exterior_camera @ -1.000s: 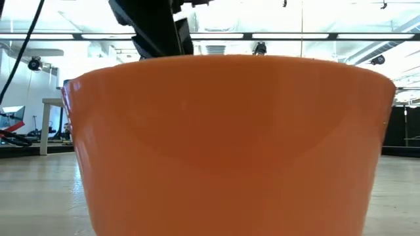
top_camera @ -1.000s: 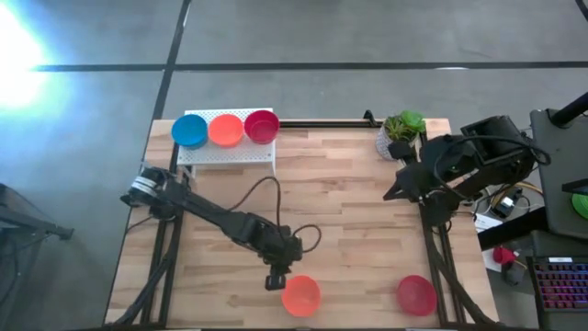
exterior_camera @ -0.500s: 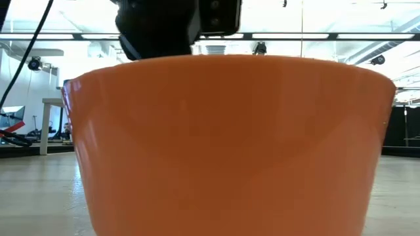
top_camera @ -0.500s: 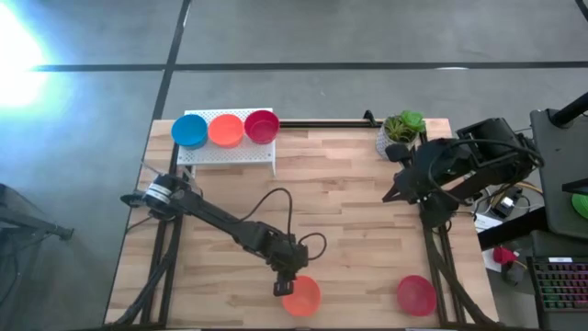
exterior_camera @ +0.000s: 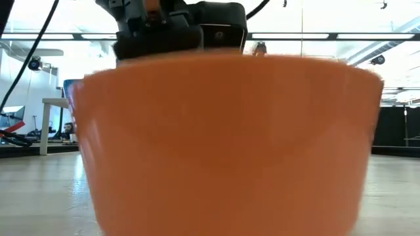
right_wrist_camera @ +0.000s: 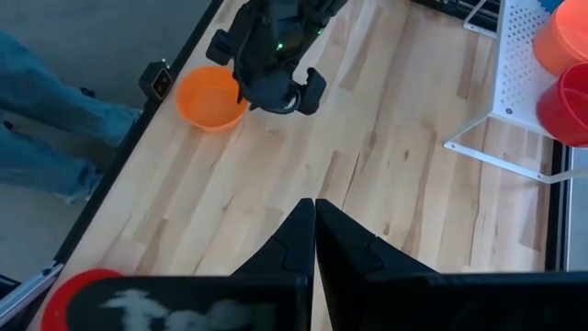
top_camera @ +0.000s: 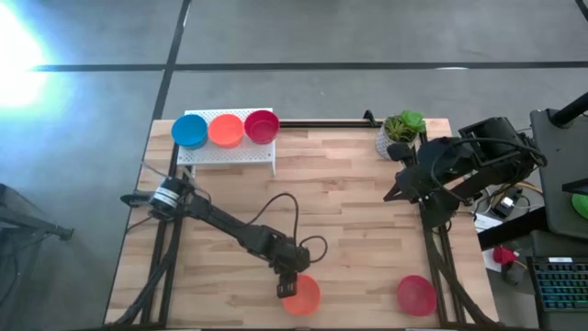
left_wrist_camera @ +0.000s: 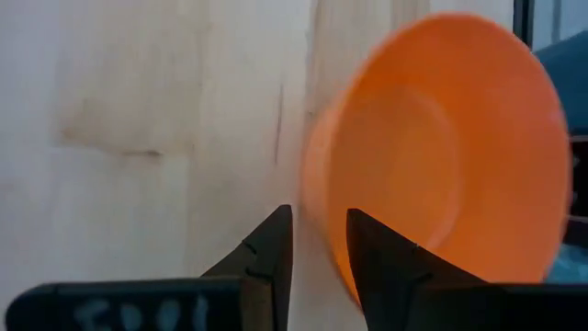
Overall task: Pick & Place Mini bowls
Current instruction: Stack the orange bowl on top of the orange bowl on the shelf
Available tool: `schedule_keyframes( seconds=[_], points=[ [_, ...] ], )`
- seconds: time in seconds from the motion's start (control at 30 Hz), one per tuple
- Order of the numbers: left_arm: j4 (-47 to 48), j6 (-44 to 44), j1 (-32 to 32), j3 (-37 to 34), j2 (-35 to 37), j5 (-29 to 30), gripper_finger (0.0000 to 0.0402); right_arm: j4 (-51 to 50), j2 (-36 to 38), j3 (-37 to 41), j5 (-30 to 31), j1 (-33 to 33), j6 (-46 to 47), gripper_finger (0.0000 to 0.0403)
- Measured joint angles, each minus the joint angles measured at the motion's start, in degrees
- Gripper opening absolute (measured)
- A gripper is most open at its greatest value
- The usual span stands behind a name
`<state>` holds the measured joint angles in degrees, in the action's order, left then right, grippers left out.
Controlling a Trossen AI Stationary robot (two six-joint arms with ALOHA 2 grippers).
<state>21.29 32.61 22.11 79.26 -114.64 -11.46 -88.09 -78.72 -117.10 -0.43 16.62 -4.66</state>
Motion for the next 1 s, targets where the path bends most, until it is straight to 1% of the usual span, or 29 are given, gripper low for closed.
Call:
schedule_keyframes(
  seconds=[0.07,0.13,0.23,0.27,0.4,0.5,0.57,0.67,0.77,0.87,1.0],
  points=[
    [0.21,-0.1,0.0,0.0,-0.26,-1.54,0.0093,0.01,0.0,0.0,0.0,0.0,0.1,0.0008],
    [0.32,-0.06,0.03,0.0,-0.33,-2.02,0.0077,0.02,0.05,0.0,0.0,0.0,-0.01,0.0008],
    [0.51,0.05,0.09,0.0,-0.28,-2.51,0.0024,0.02,0.13,0.0,0.02,0.0,-0.05,0.0008],
    [0.82,0.3,0.08,0.0,-0.06,-2.52,0.0013,0.03,0.13,0.0,0.02,0.0,-0.22,0.0008],
    [2.59,2.29,-0.19,0.08,1.97,-3.13,0.0003,0.08,0.15,0.0,0.02,0.0,-0.28,0.0008],
    [5.28,4.29,-0.68,0.61,5.15,-4.3,0.0002,0.15,0.27,0.0,0.15,-0.02,-0.87,0.0008],
    [7.03,5.87,-1.25,0.61,7.97,-4.04,0.0002,0.16,0.35,0.0,0.16,0.0,-1.38,0.0008],
    [9.62,8.36,-2.16,0.61,13.12,-1.86,0.0001,0.17,0.35,0.0,0.18,-0.01,-1.8,0.0008],
    [13.37,12.2,-3.24,0.57,18.66,2.41,0.0001,0.17,0.35,0.0,0.17,-0.02,-3.01,0.0008],
    [17.89,15.96,-4.46,0.52,24.2,8.73,0.0001,0.22,0.35,0.0,0.16,-0.02,-3.46,0.0008],
    [26.59,22.55,-6.48,0.52,31.45,17.82,0.0001,0.28,0.35,0.0,0.09,-0.02,-4.37,0.0008]
  ],
)
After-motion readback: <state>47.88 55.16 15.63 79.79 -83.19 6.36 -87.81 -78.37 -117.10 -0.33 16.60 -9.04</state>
